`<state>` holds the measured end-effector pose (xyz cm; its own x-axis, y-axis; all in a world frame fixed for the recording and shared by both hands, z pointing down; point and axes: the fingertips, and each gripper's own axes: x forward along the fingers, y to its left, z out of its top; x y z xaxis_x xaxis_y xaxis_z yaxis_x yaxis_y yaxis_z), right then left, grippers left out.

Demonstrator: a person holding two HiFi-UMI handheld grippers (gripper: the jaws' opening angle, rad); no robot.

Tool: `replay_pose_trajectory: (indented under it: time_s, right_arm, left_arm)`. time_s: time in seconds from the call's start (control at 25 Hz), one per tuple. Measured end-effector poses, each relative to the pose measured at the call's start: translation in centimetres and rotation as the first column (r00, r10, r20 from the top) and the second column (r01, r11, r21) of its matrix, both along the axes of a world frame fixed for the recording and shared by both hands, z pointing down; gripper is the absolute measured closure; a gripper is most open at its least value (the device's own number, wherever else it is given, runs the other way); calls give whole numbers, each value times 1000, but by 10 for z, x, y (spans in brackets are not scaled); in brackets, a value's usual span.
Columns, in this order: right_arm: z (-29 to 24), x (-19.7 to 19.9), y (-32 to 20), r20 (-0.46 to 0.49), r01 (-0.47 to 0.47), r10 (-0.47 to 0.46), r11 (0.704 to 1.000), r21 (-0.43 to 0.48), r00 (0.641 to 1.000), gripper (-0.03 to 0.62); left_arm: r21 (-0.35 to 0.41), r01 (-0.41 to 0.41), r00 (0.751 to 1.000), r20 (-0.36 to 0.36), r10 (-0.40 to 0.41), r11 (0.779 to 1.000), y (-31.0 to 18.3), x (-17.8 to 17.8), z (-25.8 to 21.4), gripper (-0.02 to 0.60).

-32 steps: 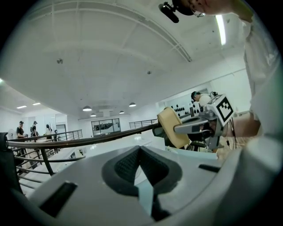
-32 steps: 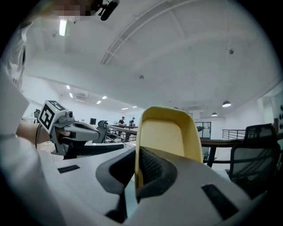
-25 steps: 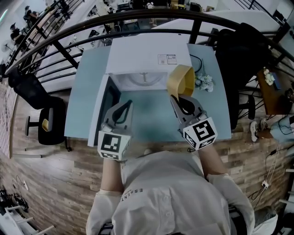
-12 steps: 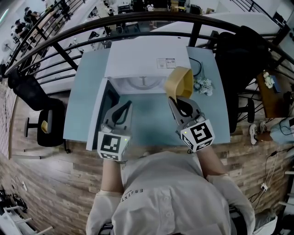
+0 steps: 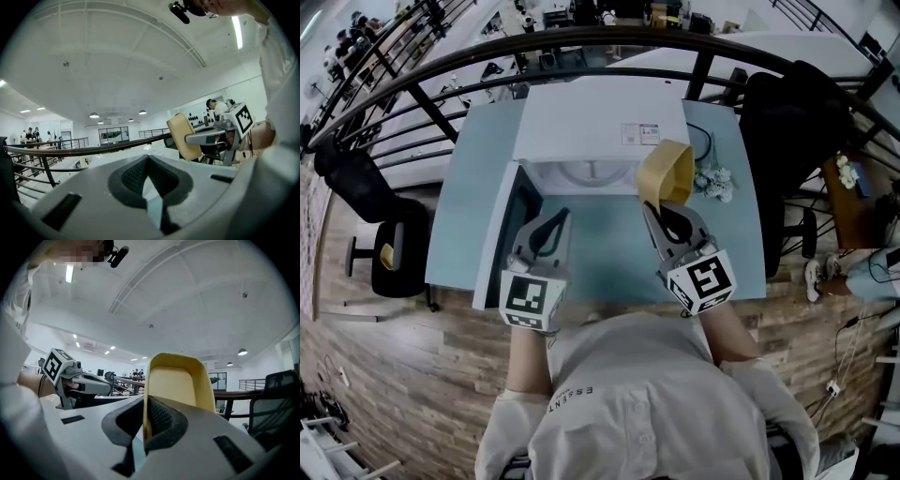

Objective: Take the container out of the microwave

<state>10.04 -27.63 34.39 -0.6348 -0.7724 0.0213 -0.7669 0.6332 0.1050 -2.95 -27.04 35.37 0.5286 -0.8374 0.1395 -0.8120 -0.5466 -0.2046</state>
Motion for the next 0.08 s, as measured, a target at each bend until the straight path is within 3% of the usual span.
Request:
replay_pose_trajectory:
  time_s: [0.08]
  right_arm:
    - [1,-1,0,-2,3,-3,1000,-5,1000,577]
  left_arm:
    - [-1,1,1000,-2,-1,1000,0,0,0,588]
